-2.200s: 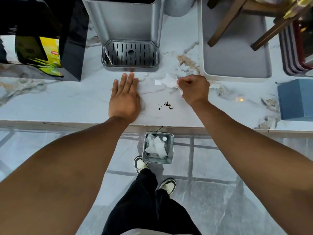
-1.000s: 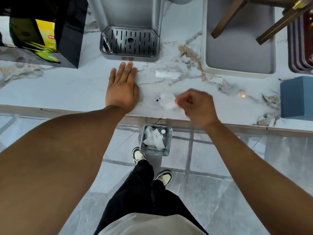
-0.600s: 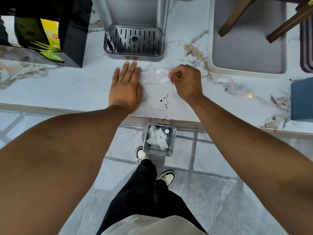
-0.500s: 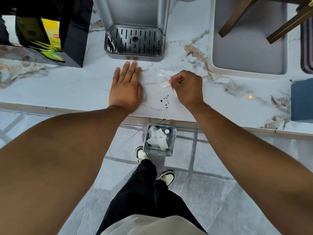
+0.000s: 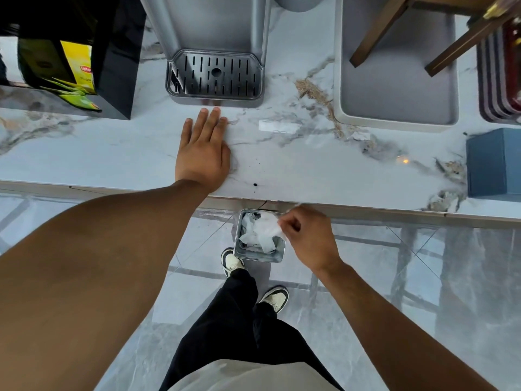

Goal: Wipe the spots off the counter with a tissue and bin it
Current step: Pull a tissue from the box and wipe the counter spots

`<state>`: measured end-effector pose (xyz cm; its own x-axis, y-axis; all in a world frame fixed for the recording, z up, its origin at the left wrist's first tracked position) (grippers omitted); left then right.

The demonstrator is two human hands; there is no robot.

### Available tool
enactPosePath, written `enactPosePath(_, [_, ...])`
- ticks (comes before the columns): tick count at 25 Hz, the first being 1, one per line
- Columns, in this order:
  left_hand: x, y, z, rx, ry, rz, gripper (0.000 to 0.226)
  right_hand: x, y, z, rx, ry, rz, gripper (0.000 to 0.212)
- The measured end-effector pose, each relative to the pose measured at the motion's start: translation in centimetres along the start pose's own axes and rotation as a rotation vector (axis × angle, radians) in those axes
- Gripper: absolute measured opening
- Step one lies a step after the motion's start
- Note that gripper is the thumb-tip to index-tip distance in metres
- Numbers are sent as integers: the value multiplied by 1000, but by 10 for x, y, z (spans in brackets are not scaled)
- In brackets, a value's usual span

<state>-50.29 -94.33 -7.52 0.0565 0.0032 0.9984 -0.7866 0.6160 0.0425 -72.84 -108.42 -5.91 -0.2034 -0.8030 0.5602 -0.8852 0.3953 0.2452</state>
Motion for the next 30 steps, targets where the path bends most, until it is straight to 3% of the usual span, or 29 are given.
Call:
enactPosePath(4, [-2, -1, 0, 4, -5, -4, 59, 15, 1, -6, 61, -55, -56, 6])
enactPosePath(11, [0, 0, -2, -2, 32, -1, 57, 33, -140, -59, 189, -39, 230, 9])
enactPosePath(18, [0, -1, -3, -12, 55, 7, 57, -6, -168, -59, 205, -14, 104, 7])
enactPosePath(30, [-1, -1, -2, -1, 38, 7, 56, 0, -41, -21, 237, -59, -314, 6])
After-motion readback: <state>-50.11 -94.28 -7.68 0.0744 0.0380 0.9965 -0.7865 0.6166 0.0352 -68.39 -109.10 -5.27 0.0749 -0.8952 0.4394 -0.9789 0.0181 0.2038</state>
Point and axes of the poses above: each hand's wrist, its own y-axis away from the middle knuckle, its own x-axis out of the back of the hand, z = x × y, the point moved 2 cm from there along -y, towards the middle knuckle, and after that the axes turned 11 degrees about -y, right-handed, at the moved point
